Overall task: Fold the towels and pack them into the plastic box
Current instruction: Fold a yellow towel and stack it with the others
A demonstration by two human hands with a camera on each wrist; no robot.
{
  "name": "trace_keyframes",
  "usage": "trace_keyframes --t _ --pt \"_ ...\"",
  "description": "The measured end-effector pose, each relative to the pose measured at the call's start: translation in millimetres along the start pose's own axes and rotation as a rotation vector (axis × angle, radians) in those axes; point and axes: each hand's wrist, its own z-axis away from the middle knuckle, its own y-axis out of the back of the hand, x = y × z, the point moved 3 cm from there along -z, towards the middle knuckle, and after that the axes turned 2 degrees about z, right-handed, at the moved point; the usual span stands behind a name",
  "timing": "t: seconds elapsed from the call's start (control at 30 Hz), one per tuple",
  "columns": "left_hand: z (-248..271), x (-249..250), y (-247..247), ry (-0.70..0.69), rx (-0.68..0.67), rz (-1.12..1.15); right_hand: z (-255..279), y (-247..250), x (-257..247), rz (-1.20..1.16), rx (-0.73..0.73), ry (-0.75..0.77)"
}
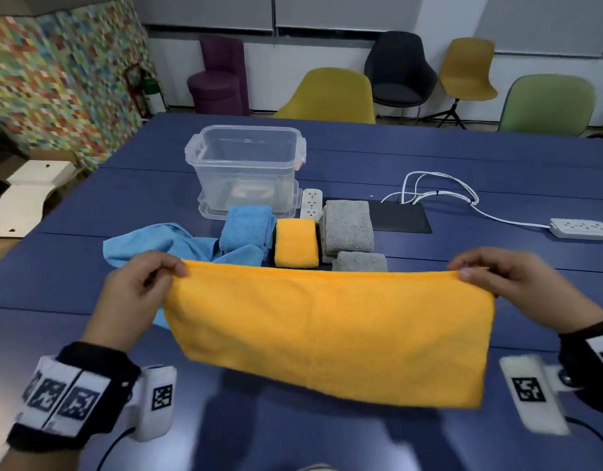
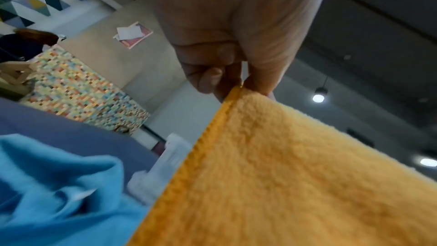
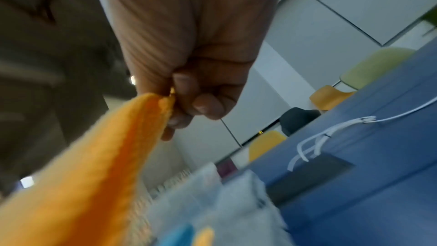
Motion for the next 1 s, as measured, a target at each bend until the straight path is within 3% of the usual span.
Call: trace_keyframes --t 0.1,0.2,0.27,0.4,0.47,0.57,0.63,0.7,0.8,1.0 --pt "-4 -32 -23 0.099 -0.098 -0.054 -21 -30 40 0.224 -0.099 -0.053" --pt "-6 -70 -54 0.191 -0.288 -0.209 -40 -73 91 0.55 -0.313 -0.154" --pt "-4 -85 -72 0.226 -0.432 -0.383 -45 -94 109 0.668 -0.38 -0.211" --pt "-2 -95 -81 0.079 -0.474 -0.542 -38 -104 112 0.868 -0.318 -0.152" --pt "6 -99 -78 -0.052 -0.49 -0.53 -25 -105 115 0.88 -0.284 -0.025" --pt "37 -106 -76 -0.206 -0.688 -0.618 0 -115 108 1.0 -0.437 0.077" --pt "62 -116 -81 -0.229 -0.833 -0.739 20 -132 114 1.0 -0.559 0.015" --pt "78 -125 -87 -0.217 -0.921 -0.79 34 -150 125 1.02 -0.648 0.05" --pt "87 -134 -94 -0.177 -0.956 -0.792 41 -162 128 1.011 -0.666 -0.047" --pt "90 -126 -91 -0.145 -0.929 -0.786 49 -169 125 1.021 -0.672 -0.071"
